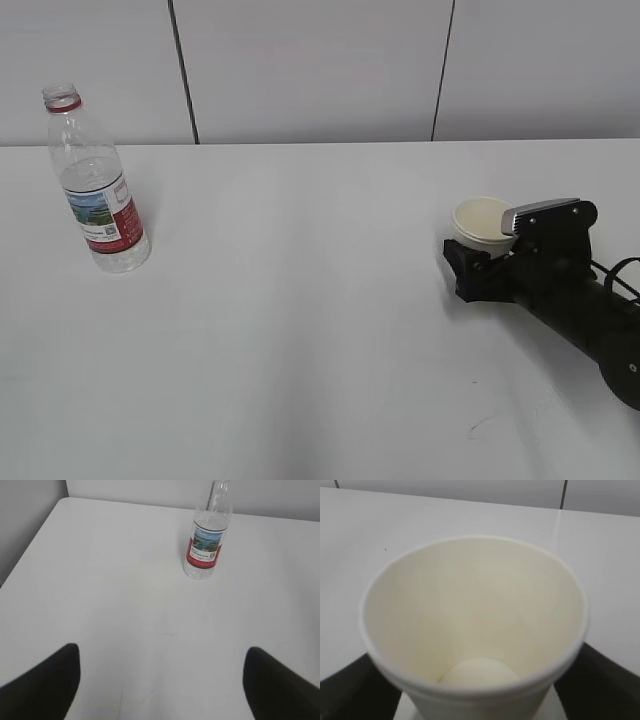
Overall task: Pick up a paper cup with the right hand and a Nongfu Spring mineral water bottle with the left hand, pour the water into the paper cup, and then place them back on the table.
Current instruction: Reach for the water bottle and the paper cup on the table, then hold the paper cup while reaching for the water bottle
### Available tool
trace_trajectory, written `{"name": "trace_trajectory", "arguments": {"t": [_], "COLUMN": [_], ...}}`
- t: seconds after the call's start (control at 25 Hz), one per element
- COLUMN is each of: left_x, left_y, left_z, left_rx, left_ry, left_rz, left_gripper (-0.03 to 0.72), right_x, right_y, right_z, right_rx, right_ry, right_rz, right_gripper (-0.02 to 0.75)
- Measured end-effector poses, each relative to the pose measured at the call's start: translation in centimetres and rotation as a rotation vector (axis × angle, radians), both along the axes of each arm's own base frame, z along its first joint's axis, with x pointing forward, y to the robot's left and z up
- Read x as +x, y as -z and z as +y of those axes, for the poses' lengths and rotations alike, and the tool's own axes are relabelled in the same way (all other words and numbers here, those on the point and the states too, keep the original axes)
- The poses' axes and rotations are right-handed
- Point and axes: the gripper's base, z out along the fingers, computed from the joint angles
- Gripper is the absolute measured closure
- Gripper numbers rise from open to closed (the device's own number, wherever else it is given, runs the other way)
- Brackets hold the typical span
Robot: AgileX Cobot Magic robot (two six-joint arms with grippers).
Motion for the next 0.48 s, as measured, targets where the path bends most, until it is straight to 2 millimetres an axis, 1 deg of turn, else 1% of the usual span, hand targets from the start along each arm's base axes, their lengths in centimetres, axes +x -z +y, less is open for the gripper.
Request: {"name": "trace_trajectory", "arguments": {"t": [0.12,0.28,0.36,0.48], "left_x": [0.0,0.0,0.0,0.0], "left_y": [0.0,0.0,0.0,0.0], "left_z": [0.0,0.0,0.0,0.0], "left_rx": [0.0,0.0,0.0,0.0], "left_ry": [0.0,0.0,0.0,0.0], "left_rz": [0.0,0.0,0.0,0.0], "left_gripper": [0.096,0.096,0.096,0.096], "right_x": [0.54,0.68,0.65,0.64], "right_y": [-0.28,-0.36,-0.2,-0.13], "right_z": [0.05,0.07,0.07,0.06], "right_rx": [0.002,0.003,0.002,0.002], "right_ry": [0.0,0.0,0.0,0.0], "right_rz": [-0.02,-0.025,-0.02,-0.018], "right_gripper": [0.087,0.094,0.105,0.148]}}
